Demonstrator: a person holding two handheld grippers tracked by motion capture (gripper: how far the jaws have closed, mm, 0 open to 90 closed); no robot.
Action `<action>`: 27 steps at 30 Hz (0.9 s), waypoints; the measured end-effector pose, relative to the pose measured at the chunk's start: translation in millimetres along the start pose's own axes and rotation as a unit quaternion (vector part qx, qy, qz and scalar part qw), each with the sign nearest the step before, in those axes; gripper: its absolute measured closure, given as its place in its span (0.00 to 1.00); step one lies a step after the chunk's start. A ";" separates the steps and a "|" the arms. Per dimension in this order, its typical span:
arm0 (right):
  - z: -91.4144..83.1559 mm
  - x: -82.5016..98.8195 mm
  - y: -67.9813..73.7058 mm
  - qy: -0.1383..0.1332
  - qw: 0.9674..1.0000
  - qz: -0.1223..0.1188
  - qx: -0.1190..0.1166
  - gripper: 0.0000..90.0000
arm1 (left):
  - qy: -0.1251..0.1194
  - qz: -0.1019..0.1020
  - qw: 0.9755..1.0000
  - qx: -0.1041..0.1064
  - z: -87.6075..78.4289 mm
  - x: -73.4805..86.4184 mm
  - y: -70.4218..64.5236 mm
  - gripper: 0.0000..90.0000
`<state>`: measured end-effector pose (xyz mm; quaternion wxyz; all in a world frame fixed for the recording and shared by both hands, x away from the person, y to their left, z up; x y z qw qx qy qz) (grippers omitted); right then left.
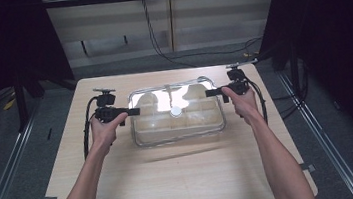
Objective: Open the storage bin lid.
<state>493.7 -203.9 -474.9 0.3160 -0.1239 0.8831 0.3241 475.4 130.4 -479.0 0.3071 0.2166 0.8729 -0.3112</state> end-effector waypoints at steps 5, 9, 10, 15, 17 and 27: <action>-6.4 -2.1 2.4 -0.007 1.000 0.006 -0.015 0.65 | -0.003 0.003 1.000 0.003 -2.6 -2.4 -2.4 0.62; -9.6 -2.9 5.2 -0.008 1.000 0.003 -0.007 0.65 | -0.006 0.006 1.000 0.000 -3.5 -3.9 -3.2 0.62; -10.6 -3.1 6.7 -0.009 1.000 0.002 -0.006 0.66 | -0.007 0.004 1.000 0.000 -4.0 -4.1 -3.7 0.62; -14.8 -3.2 12.1 -0.012 1.000 0.001 -0.003 0.68 | -0.010 0.009 1.000 -0.001 -8.2 -5.2 -5.0 0.63; -17.3 -3.0 14.5 -0.016 1.000 0.000 -0.005 0.69 | -0.013 0.008 1.000 -0.001 -10.4 -5.9 -6.3 0.64; -28.9 0.3 25.3 -0.034 0.999 0.006 -0.014 0.74 | -0.024 0.011 1.000 0.008 -19.2 -4.1 -9.4 0.67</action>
Point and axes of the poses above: each handheld gripper's, and its own axes: z roughly forward along the jaws, x roughly out of its underside, y roughly to its left, the point moved 8 cm from there along z, roughly forward along the jaws, and after that the axes turned 3 degrees about z, right-handed, at the moved point
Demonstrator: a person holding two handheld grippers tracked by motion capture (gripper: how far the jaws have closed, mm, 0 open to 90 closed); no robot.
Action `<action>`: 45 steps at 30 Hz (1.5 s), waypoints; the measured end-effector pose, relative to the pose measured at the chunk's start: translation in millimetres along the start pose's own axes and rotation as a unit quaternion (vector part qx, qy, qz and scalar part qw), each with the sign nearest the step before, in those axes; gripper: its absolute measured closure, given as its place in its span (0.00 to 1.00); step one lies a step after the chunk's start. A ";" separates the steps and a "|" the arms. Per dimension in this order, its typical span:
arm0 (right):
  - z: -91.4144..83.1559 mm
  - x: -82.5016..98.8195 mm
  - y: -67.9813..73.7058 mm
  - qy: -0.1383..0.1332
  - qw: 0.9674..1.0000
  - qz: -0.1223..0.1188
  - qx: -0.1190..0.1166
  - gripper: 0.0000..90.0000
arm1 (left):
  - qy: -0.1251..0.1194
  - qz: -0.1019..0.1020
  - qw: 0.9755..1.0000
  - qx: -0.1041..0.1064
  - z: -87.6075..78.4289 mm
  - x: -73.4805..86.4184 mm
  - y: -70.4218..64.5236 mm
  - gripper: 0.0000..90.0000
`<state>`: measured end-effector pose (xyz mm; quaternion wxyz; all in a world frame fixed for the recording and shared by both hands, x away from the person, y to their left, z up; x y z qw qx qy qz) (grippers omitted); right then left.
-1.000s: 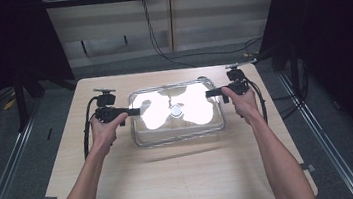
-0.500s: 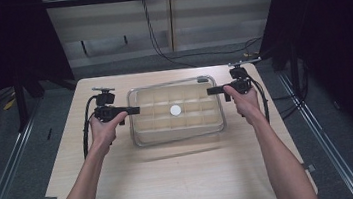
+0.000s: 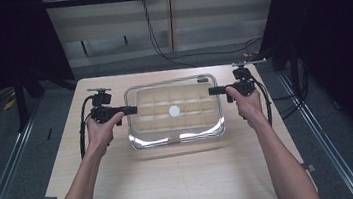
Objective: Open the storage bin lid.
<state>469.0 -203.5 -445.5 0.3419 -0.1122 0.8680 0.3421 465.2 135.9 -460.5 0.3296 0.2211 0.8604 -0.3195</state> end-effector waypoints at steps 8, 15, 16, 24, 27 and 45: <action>-4.4 7.3 4.9 -0.005 1.000 0.005 0.000 0.75 | -0.001 0.009 1.000 0.000 -4.6 3.9 -2.9 0.69; -10.8 7.9 11.1 -0.001 1.000 0.000 0.014 0.76 | -0.017 0.009 1.000 0.006 -9.9 2.5 -5.9 0.73; -11.4 8.1 11.6 -0.001 1.000 -0.001 0.014 0.76 | -0.015 0.007 1.000 0.008 -9.9 2.9 -6.0 0.73; -15.1 10.5 15.8 -0.006 1.000 0.001 0.020 0.76 | -0.020 0.011 1.000 0.004 -13.5 1.9 -9.2 0.74; -15.9 12.0 16.6 -0.006 1.000 0.002 0.022 0.76 | -0.020 0.014 1.000 0.003 -14.4 2.1 -9.6 0.74; -24.3 23.4 28.7 -0.020 1.000 0.007 0.005 0.78 | -0.025 0.025 0.999 0.004 -27.3 4.8 -15.3 0.74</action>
Point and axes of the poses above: each handheld gripper's, and its own axes: z roughly forward along the jaws, x roughly out of its underside, y roughly to its left, the point moved 8 cm from there along z, roughly forward along the jaws, and after that the axes turned 3 degrees about z, right-handed, at the moved point
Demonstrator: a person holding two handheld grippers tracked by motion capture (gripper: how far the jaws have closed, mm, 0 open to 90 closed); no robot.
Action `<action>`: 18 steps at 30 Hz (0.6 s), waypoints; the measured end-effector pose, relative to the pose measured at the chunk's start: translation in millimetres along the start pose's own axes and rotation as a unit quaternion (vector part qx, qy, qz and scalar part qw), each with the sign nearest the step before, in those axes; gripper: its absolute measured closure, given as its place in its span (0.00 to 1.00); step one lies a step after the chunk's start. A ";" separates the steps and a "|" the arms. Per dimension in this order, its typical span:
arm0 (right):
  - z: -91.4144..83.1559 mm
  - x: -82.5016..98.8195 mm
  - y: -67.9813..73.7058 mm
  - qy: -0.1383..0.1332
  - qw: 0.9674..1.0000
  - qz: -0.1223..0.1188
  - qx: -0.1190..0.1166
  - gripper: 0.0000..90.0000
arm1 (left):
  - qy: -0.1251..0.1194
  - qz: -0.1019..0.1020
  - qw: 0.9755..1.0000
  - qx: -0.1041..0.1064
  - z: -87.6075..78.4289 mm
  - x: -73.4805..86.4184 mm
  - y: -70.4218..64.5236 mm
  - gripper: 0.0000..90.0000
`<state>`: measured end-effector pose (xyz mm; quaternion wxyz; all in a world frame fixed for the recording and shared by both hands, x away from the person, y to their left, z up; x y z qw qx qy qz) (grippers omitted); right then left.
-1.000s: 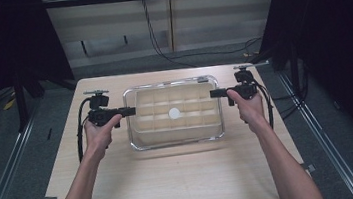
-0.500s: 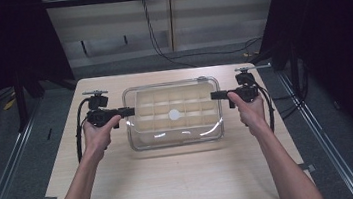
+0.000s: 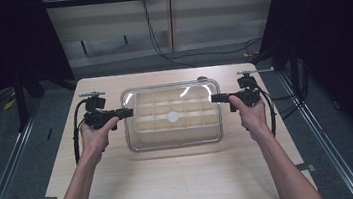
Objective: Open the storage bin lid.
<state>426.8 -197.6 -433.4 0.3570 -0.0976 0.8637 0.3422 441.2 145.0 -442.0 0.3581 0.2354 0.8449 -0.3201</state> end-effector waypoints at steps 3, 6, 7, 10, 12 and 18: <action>-3.4 -0.1 2.3 -0.001 1.000 -0.001 -0.003 0.78 | 0.002 0.002 1.000 0.001 -1.9 0.2 -2.5 0.74; -7.3 0.5 5.6 -0.004 1.000 -0.001 -0.006 0.79 | 0.001 0.003 1.000 0.003 -3.9 0.8 -3.9 0.74; -8.0 0.9 6.4 -0.004 1.000 -0.003 -0.005 0.79 | -0.001 0.002 1.000 0.003 -4.3 0.9 -4.6 0.74; -12.1 2.2 9.4 -0.006 1.000 -0.003 -0.007 0.79 | -0.001 0.005 1.000 0.004 -6.3 2.0 -7.5 0.74; -14.1 3.2 10.2 -0.006 1.000 -0.003 -0.007 0.79 | 0.000 0.006 1.000 0.004 -7.6 2.5 -9.0 0.74; -21.0 6.6 15.1 -0.008 1.000 -0.003 -0.011 0.80 | 0.001 0.005 1.000 0.009 -10.5 6.2 -13.1 0.74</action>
Point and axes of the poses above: each handheld gripper's, and its own axes: z roughly forward along the jaws, x roughly out of its underside, y roughly to its left, the point moved 8 cm from there along z, roughly forward along the jaws, and after that the axes turned 3 degrees about z, right-handed, at the moved point
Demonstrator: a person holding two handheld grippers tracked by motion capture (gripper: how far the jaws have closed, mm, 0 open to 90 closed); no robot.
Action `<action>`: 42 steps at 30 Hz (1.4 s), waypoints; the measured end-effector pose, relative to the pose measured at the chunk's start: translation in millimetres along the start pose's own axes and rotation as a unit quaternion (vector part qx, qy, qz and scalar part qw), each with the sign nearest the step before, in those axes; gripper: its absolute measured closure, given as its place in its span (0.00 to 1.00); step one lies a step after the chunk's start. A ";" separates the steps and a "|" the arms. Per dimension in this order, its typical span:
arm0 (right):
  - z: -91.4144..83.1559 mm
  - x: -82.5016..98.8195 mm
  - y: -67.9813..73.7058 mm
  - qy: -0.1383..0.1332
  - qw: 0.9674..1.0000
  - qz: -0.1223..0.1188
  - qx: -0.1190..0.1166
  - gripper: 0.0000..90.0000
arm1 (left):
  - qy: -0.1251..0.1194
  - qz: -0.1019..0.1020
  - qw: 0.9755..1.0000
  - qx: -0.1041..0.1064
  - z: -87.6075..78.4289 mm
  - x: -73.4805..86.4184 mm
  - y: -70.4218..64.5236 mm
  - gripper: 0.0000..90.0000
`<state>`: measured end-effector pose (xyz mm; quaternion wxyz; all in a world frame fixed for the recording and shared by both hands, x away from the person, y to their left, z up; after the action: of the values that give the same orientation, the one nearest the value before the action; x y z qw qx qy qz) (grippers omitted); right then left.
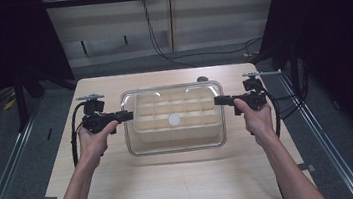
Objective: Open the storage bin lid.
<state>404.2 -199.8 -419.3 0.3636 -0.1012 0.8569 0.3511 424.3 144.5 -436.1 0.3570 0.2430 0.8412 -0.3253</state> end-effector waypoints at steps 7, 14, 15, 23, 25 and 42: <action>-3.8 7.7 6.9 0.001 1.000 -0.001 -0.004 0.81 | 0.002 -0.005 1.000 -0.001 -2.9 9.2 -1.8 0.73; -10.6 13.3 13.6 -0.003 1.000 0.001 -0.010 0.82 | 0.003 0.009 1.000 0.001 -12.1 11.2 -10.2 0.73; -11.9 13.7 14.6 -0.003 1.000 0.001 -0.010 0.82 | 0.002 0.010 1.000 0.002 -13.3 11.3 -11.5 0.73; -22.1 20.6 24.9 -0.005 1.000 -0.001 -0.011 0.82 | 0.000 0.016 1.000 0.007 -20.8 15.2 -19.4 0.73; -24.8 23.3 26.4 -0.005 1.000 0.000 -0.010 0.82 | 0.002 0.019 1.000 0.008 -21.4 17.3 -20.6 0.73; -31.6 49.3 34.2 -0.008 1.000 0.013 -0.021 0.83 | 0.012 0.003 1.000 0.008 -29.0 42.2 -29.9 0.72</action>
<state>336.8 -192.0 -420.0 0.3633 -0.0947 0.8479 0.3742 365.8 152.9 -441.5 0.3454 0.2523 0.8421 -0.3285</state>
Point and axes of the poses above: each handheld gripper's, and its own axes: z roughly forward along the jaws, x roughly out of its underside, y roughly to its left, the point moved 8 cm from there along z, roughly forward along the jaws, and after that the axes turned 3 degrees about z, right-handed, at the moved point
